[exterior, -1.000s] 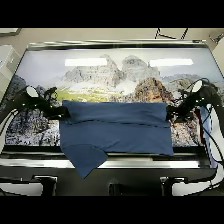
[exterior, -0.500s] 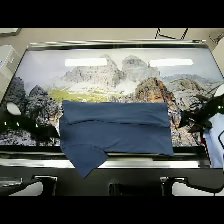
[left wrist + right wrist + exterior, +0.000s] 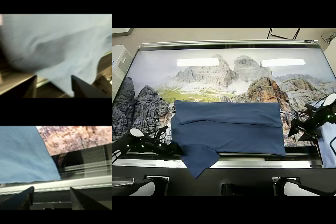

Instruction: Fold the clothes and pants, and hang the long-sleeved shirts on hangers.

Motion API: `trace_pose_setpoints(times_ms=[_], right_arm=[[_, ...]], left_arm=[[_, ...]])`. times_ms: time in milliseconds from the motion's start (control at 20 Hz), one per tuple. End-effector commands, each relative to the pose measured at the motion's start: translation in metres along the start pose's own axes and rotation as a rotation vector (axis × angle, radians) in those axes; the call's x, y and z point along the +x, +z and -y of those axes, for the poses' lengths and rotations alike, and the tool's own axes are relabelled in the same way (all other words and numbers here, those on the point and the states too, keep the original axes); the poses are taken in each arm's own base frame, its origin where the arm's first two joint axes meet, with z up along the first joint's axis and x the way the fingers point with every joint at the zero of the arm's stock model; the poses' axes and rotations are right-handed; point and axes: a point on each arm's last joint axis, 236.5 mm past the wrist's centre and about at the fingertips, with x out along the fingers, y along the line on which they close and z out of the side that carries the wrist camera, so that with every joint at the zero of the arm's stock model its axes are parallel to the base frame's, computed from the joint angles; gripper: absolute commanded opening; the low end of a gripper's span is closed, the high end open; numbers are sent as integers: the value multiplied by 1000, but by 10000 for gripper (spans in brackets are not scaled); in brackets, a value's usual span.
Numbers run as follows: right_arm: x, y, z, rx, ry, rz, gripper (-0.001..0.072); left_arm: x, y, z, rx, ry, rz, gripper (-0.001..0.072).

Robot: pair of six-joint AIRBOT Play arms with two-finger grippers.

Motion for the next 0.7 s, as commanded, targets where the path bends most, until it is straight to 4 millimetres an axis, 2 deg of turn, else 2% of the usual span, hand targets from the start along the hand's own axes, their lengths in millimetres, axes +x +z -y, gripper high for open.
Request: trace_pose_setpoints(times_ms=[0, 50, 100, 150, 250, 400, 550, 650], right_arm=[[1, 2, 0, 1, 0, 11, 544], [1, 2, 1, 1, 0, 12, 544], [2, 2, 1, 1, -3, 10, 544], [7, -3, 2, -5, -3, -8, 550], [31, -17, 3, 3, 6, -61, 613], [70, -37, -4, -22, 64, -126, 615], [88, -30, -2, -31, 65, -83, 613], [94, -21, -9, -16, 99, -40, 601]], left_arm=[[15, 14, 4, -20, 29, 68, 325], [19, 14, 5, -3, 42, 65, 115], [21, 12, 6, 12, 50, 60, 26], [21, 12, 6, 24, 52, 58, 25], [19, 12, 5, 35, 57, 63, 25], [14, 14, 3, 40, 62, 81, 25], [7, 18, 6, 46, 56, 119, 25], [3, 20, 7, 50, 53, 137, 25]])
